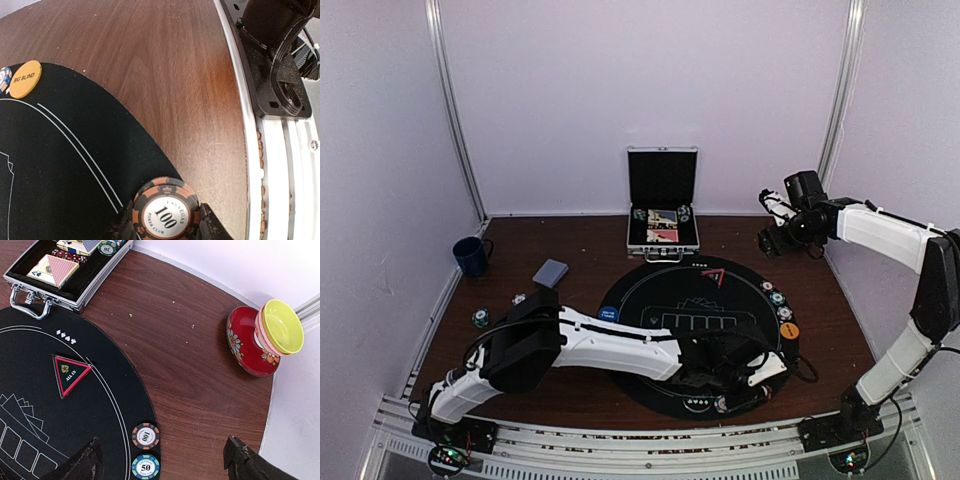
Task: Distribute texas hold em gaming equipment
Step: Place the pile of poker chips at the dealer area.
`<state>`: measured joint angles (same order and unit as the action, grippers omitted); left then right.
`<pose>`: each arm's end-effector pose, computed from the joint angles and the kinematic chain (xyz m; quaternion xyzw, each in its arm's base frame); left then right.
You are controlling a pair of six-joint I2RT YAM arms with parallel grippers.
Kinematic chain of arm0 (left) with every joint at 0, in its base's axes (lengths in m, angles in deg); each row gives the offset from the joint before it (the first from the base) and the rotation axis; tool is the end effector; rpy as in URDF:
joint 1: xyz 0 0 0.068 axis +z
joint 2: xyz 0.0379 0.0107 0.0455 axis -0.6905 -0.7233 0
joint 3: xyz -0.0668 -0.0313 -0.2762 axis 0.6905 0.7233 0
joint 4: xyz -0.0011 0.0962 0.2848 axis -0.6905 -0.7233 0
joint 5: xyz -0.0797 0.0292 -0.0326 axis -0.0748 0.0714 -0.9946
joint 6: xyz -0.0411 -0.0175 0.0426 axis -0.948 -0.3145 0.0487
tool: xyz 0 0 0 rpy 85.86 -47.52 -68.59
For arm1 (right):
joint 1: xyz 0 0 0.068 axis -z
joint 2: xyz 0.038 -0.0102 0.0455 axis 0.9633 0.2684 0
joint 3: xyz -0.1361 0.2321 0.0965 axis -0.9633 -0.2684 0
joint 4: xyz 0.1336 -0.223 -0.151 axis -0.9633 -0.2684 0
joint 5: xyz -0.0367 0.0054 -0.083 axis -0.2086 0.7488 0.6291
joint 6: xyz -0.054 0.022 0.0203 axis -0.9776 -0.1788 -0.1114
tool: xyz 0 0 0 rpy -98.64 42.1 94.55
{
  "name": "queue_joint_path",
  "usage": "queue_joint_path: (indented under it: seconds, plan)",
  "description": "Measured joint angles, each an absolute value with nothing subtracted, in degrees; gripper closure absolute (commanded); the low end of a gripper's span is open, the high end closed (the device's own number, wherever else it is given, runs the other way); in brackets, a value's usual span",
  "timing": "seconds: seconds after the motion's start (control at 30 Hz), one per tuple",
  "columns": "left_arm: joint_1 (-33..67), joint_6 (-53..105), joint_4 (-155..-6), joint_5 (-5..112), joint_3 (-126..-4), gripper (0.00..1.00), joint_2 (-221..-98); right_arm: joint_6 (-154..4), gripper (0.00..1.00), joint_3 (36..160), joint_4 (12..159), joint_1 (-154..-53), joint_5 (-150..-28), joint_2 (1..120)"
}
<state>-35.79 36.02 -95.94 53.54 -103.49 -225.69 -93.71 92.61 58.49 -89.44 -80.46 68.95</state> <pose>0.1031 -0.5905 0.1089 0.6019 0.6941 -0.3028 0.2533 0.3763 0.0998 0.2653 -0.2132 0.9051 -0.0009 0.3680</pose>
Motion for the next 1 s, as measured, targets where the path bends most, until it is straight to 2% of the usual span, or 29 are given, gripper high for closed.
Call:
queue_joint_path:
  seconds: [0.3, 0.4, 0.47, 0.53, 0.63, 0.67, 0.73, 1.0]
  plan:
    - [-35.79, 36.41, -96.01, 53.69, -104.3, 0.81, -226.5, -93.73, 0.15, 92.61, 58.49, -89.44, -80.7, 68.95]
    - [-35.79, 36.55, -96.01, 54.13, -104.34, 0.73, -226.69, -93.75, 0.16, 92.61, 58.49, -89.44, -80.9, 68.95]
    - [-35.79, 36.65, -96.01, 54.37, -104.34, 0.63, -226.74, -93.75, 0.16, 92.61, 58.49, -89.44, -80.94, 68.95]
    - [-35.79, 36.7, -96.01, 54.7, -104.38, 0.49, -226.74, -93.75, 0.15, 92.61, 58.49, -89.44, -81.01, 68.95]
    - [-35.79, 36.98, -95.96, 55.18, -104.52, 0.19, -226.93, -93.77, 0.16, 92.61, 58.49, -89.44, -81.31, 68.95]
    - [-35.79, 37.18, -95.94, 55.29, -104.6, 0.05, -227.0, -93.77, 0.16, 92.61, 58.49, -89.44, -81.35, 68.95]
    - [-35.79, 37.42, -95.98, 55.44, -104.6, 0.02, -227.02, -93.8, 0.16, 92.61, 58.49, -89.44, -81.53, 68.95]
    - [-35.79, 37.29, -95.98, 55.53, -105.83, 0.02, -227.02, -93.84, 0.15, 92.55, 58.49, -89.44, -81.73, 68.92]
